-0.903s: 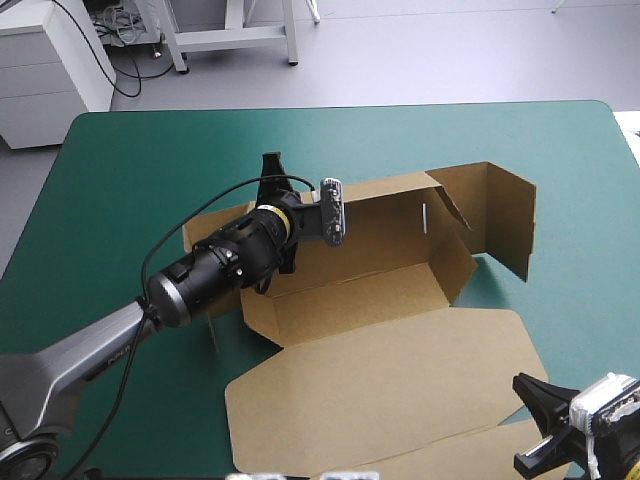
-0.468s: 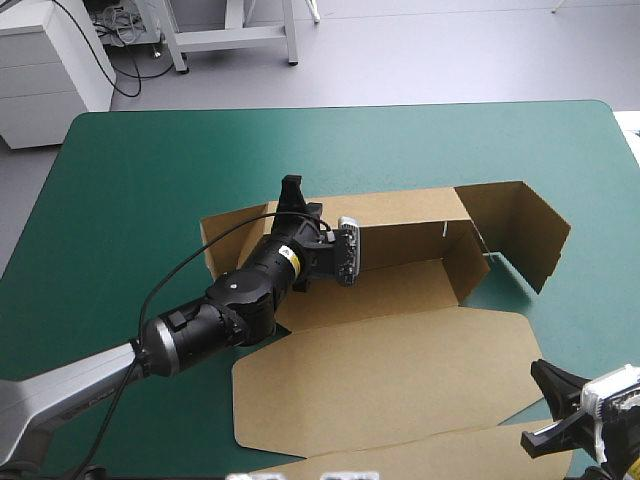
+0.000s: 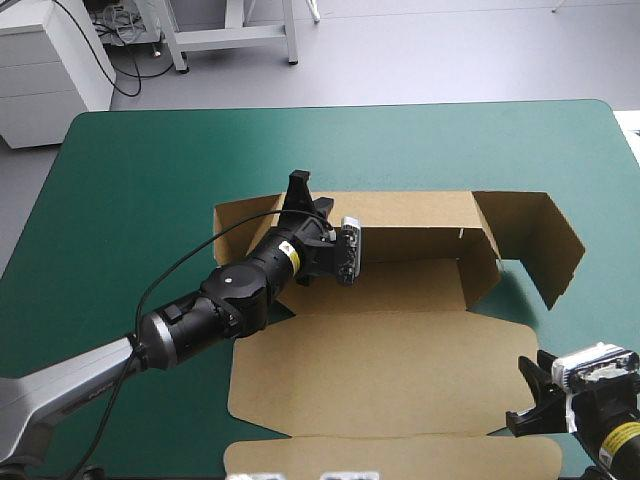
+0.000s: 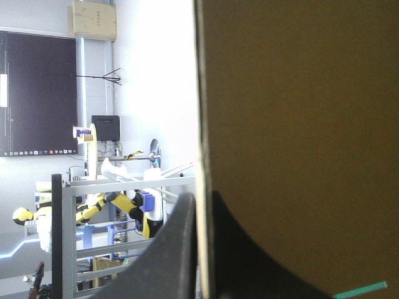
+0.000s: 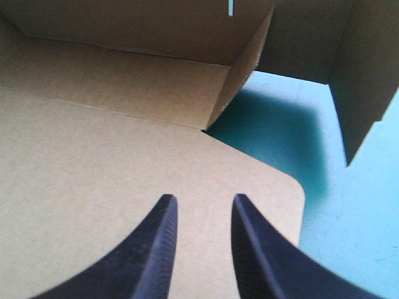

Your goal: Fold the box

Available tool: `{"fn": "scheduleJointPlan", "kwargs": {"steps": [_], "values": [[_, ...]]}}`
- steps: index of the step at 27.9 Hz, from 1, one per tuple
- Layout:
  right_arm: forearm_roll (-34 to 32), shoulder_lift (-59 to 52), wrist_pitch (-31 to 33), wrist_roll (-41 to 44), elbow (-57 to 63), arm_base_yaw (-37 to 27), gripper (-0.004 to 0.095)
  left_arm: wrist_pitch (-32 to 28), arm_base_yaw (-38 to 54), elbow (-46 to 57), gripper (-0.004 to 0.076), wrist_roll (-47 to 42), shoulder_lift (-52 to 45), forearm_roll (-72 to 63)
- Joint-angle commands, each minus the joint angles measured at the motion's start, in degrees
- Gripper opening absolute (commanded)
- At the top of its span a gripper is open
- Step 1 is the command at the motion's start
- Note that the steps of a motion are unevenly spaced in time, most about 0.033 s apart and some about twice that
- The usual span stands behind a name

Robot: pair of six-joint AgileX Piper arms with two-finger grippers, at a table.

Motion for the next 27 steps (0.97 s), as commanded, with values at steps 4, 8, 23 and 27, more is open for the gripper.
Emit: {"fn": "scheduleJointPlan", "kwargs": {"steps": [4,8,23,27], "values": [[-1.84,4.63,-3.52,-0.05,-1.28,-0.11,0.043,-1.94,2.51,-1.44,-0.0008,-3.19,1.05,0.72],[-1.84,4.74,-3.18,0.66,-1.28,-0.11,0.0429,-4.95,2.28,-1.44,-0.0008,-3.24,1.71,0.6],[-2.58,4.74,8.86,3.44,-5.54,-0.11,0.0431,0.2,1.19,-3.45,-0.0008,-6.07,1.48,0.48],[-2.67,4.74,8.86,3.18,-5.64,-0.11,0.0431,0.27,1.19,-5.43,-0.0008,-6.07,1.48,-0.11]]}}
